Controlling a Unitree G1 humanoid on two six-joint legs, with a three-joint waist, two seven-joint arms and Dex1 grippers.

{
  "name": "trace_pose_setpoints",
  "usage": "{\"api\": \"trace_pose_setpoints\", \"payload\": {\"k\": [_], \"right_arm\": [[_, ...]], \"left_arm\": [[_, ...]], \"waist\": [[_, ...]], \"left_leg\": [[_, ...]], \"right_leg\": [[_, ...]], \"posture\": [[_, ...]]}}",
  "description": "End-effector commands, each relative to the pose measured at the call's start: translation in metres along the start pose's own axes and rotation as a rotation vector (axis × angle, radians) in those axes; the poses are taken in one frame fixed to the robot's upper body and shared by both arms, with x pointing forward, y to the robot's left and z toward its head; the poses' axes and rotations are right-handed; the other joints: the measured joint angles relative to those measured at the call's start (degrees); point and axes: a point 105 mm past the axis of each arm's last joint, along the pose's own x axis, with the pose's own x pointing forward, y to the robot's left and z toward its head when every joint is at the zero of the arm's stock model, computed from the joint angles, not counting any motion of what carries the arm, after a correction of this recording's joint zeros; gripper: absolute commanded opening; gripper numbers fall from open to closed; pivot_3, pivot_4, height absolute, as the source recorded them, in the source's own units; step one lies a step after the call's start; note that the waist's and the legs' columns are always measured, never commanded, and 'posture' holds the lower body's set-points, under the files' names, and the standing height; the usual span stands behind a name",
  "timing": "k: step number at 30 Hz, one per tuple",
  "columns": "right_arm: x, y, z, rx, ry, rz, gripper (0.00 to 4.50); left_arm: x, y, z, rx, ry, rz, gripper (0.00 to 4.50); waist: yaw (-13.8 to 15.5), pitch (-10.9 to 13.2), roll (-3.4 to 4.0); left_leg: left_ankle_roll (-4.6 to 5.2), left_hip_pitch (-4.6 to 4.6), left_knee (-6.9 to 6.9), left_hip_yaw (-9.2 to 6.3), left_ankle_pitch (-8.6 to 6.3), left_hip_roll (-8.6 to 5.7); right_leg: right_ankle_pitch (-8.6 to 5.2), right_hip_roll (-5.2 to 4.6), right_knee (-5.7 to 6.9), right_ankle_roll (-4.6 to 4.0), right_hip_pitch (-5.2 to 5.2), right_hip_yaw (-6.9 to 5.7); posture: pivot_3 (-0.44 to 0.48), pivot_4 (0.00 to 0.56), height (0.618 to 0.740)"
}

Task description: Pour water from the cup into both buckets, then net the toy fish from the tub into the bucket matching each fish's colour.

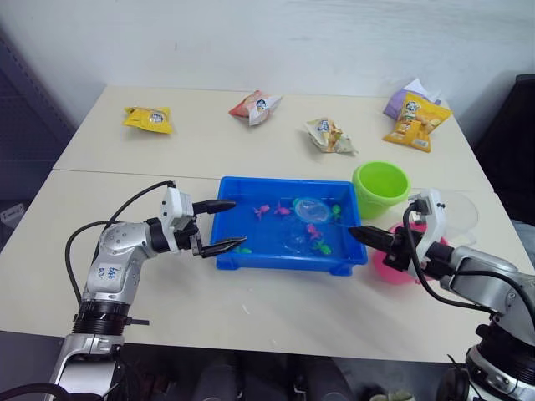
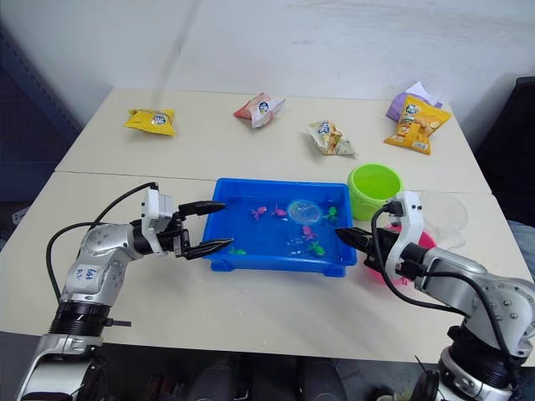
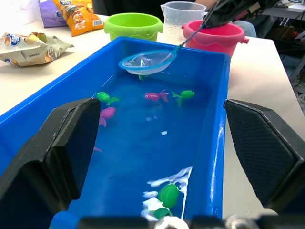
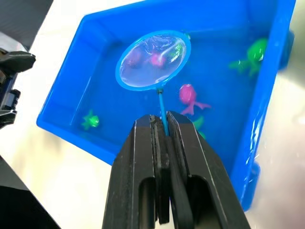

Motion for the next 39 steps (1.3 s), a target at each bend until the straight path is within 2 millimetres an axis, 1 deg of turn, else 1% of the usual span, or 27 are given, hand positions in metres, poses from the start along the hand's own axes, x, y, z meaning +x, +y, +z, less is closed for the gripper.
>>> {"api": "trace_pose_setpoints", "payload": {"k": [1,4,7,11,16,20,22,25,29,35,39], "right_arm": [[-0.008,0.006,0.014,-0.129,-0.028,-0.005,0.0],[-0.013,-0.002,0.022,-0.404,0.019,-0.146,0.0],[-0.012,-0.008,0.021,-0.591,0.072,-0.194,0.0],[-0.006,-0.006,0.018,-0.761,0.11,-0.163,0.0],[0.002,-0.005,0.012,-0.915,0.172,-0.132,0.0],[0.007,-0.009,0.006,-0.956,0.217,-0.108,0.0],[0.01,-0.009,0.008,-0.97,0.217,-0.099,0.0],[0.017,-0.005,0.008,-0.979,0.223,-0.061,0.0],[0.025,0.004,0.001,-0.97,0.255,0.011,0.0],[0.027,0.007,-0.01,-0.999,0.32,0.063,0.0],[0.027,0.009,-0.012,-1.015,0.339,0.089,0.0]], "left_arm": [[0.001,0.0,0.006,0.035,-0.019,-0.007,4.46],[0.0,-0.001,0.007,0.036,-0.018,-0.007,4.46],[0.001,-0.002,0.01,0.038,-0.019,-0.008,4.46],[0.001,-0.003,0.012,0.035,-0.019,-0.01,4.46],[0.003,-0.003,0.013,0.034,-0.015,-0.011,4.46],[0.003,-0.004,0.013,0.034,-0.009,-0.012,4.46],[0.003,-0.004,0.013,0.033,-0.008,-0.011,4.46],[0.003,-0.005,0.013,0.032,-0.007,-0.011,4.46],[0.004,-0.006,0.013,0.031,-0.005,-0.012,4.46],[0.008,-0.008,0.021,0.035,-0.007,-0.015,4.46],[0.009,-0.009,0.026,0.034,-0.004,-0.014,4.46]], "waist": [[0.0,0.0,0.0],[0.1,0.0,0.05],[0.1,0.0,0.02],[0.0,0.0,0.02],[0.1,0.0,0.02],[0.1,0.0,0.02],[0.1,0.0,0.02],[0.0,0.0,0.02],[0.1,0.0,0.02],[0.1,0.0,0.02],[0.2,0.0,0.02]], "left_leg": [[0.01,-0.01,0.0,0.0,0.0,0.0],[0.05,-0.06,0.03,0.02,-0.03,-0.02],[0.04,-0.06,0.04,0.02,-0.02,-0.03],[-0.12,-0.05,0.06,0.04,0.07,-0.01],[-0.22,-0.03,0.09,0.03,0.13,-0.01],[-0.22,-0.03,0.1,0.02,0.12,-0.01],[-0.22,-0.03,0.11,0.02,0.13,-0.01],[-0.22,-0.02,0.12,0.02,0.13,-0.01],[-0.25,-0.02,0.12,-0.01,0.14,0.0],[-0.24,-0.04,0.16,-0.01,0.14,-0.01],[-0.24,-0.04,0.16,-0.02,0.14,-0.01]], "right_leg": [[0.0,0.0,0.0,0.0,0.01,0.0],[0.0,-0.02,-0.06,0.01,-0.03,0.0],[0.0,0.0,-0.15,0.01,-0.03,-0.01],[0.01,0.02,-0.16,0.02,-0.03,0.0],[0.01,0.01,-0.13,0.02,-0.03,0.0],[0.01,-0.01,-0.16,0.02,-0.01,-0.01],[0.01,-0.01,-0.16,0.02,-0.01,-0.02],[0.01,-0.01,-0.15,0.02,-0.01,-0.01],[0.01,0.0,-0.14,0.02,-0.01,-0.04],[0.01,-0.03,-0.15,0.02,0.01,-0.04],[0.01,-0.03,-0.15,0.02,0.02,-0.05]], "posture": [[0.0,0.15,0.738],[0.0,0.15,0.738],[0.0,0.15,0.738],[0.0,0.15,0.738],[0.0,0.15,0.738],[0.0,0.15,0.738],[0.0,0.15,0.738],[0.0,0.15,0.738],[0.0,0.15,0.738],[0.0,0.15,0.738],[0.0,0.15,0.738]]}}
